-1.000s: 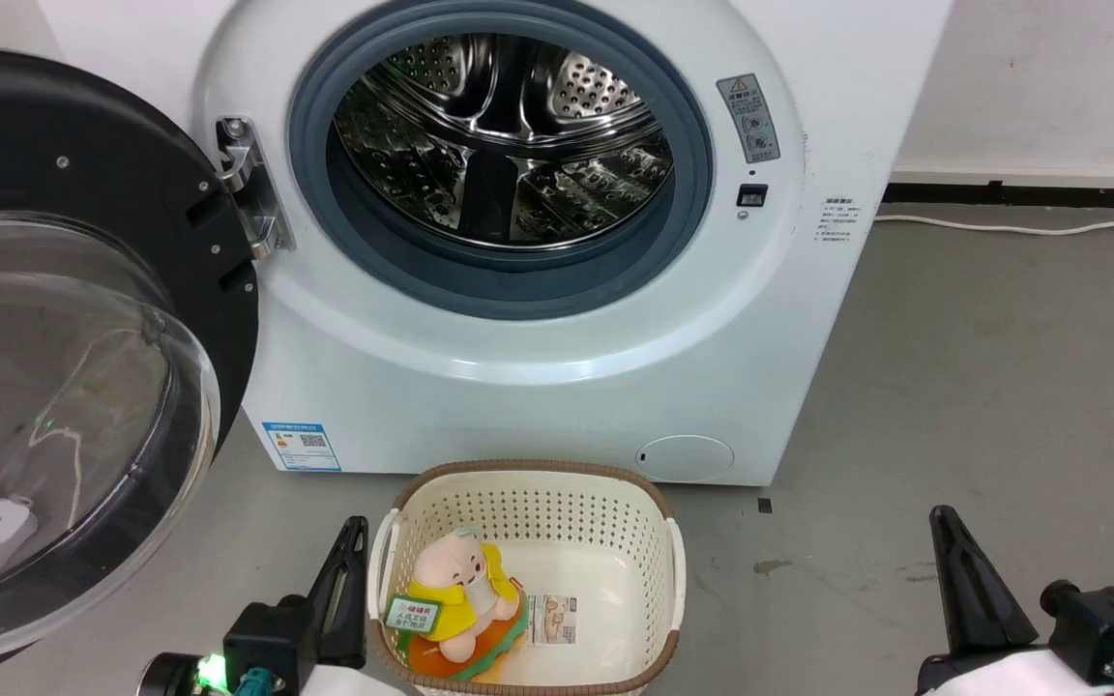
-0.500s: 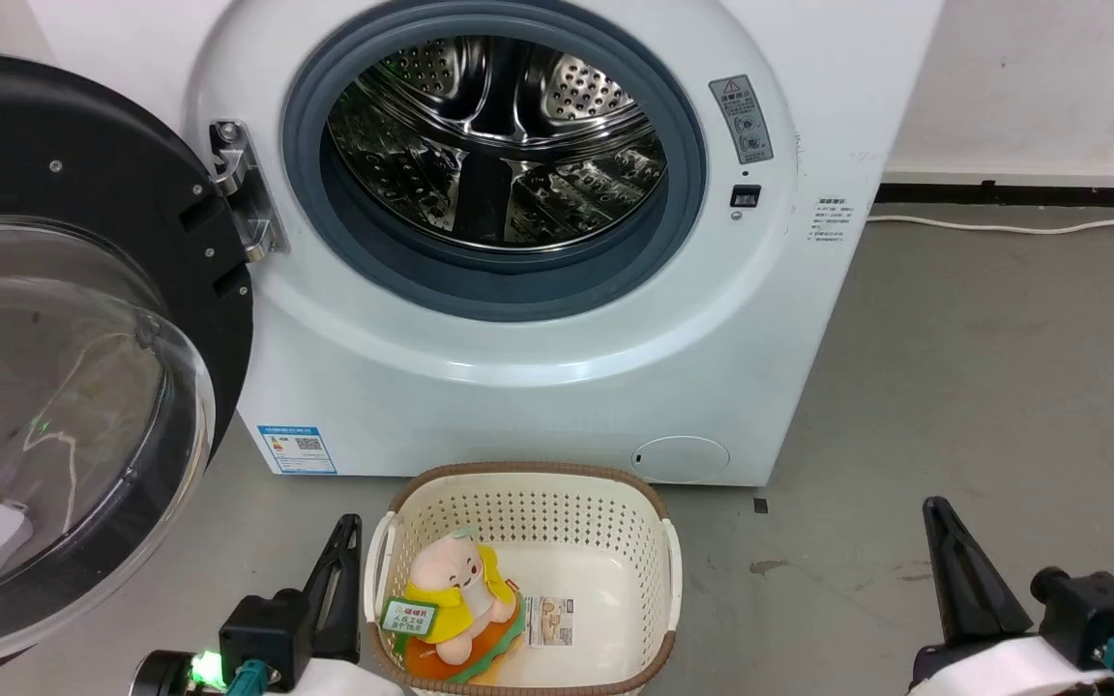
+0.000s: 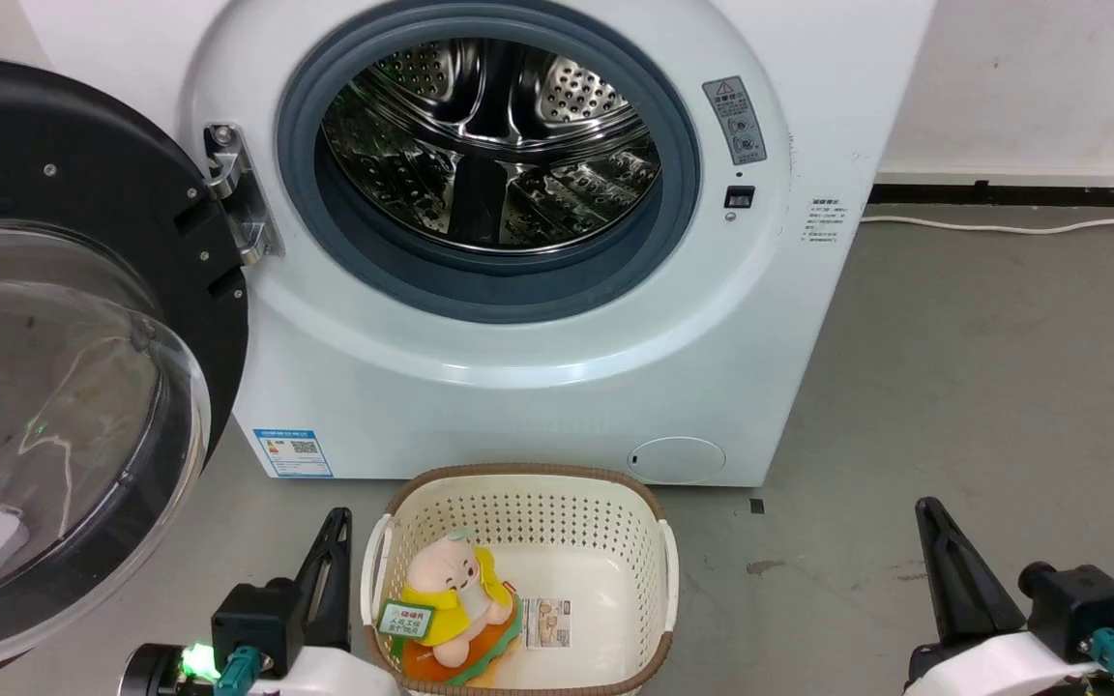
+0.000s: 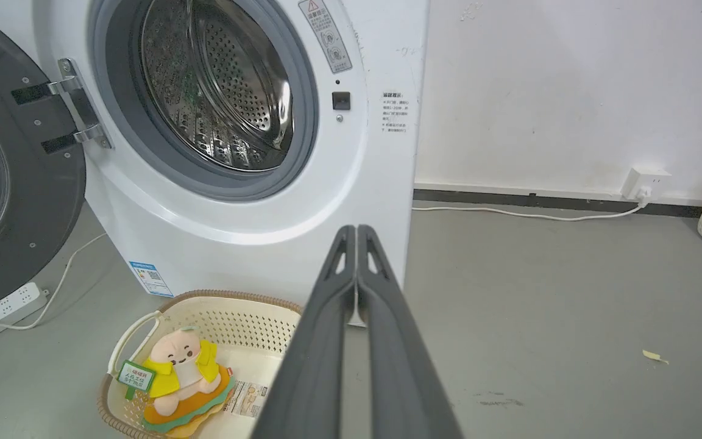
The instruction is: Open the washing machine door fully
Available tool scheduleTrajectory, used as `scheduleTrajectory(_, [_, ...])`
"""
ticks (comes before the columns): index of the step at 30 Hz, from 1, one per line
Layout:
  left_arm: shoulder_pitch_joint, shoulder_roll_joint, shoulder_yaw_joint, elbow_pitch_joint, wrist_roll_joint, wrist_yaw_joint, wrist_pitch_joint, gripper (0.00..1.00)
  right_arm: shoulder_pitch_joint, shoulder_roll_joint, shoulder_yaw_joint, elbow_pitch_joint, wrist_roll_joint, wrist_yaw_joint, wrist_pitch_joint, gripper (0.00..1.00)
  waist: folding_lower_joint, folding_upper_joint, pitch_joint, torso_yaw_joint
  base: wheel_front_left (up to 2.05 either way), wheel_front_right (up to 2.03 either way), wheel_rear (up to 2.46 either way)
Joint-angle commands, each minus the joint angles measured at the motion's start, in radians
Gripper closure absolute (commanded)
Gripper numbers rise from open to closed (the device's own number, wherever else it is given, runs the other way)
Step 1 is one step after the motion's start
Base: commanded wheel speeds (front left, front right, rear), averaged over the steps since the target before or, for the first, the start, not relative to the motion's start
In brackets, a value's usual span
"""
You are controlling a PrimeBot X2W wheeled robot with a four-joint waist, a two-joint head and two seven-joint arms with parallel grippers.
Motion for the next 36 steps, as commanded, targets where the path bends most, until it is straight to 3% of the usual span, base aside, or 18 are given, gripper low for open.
scheduleTrajectory(1, [-0.016,0.000,0.003,-0.006,0.007,-0.002,0.005,1.00,-0.016,0.003,0.003,-0.006,-0.007,0.001,0.004,1.00,0.0000,0.0000,0.000,-0.001,0.00,0.00,0.00])
scheduleTrajectory(36, [-0.038,-0.002,0.038,-0.020,0.022,-0.002,0.075,1.00,-0.039,0.004,0.016,-0.019,-0.067,0.001,0.073,1.00,0.0000,0.0000,-0.006,-0.019,0.00,0.00,0.00])
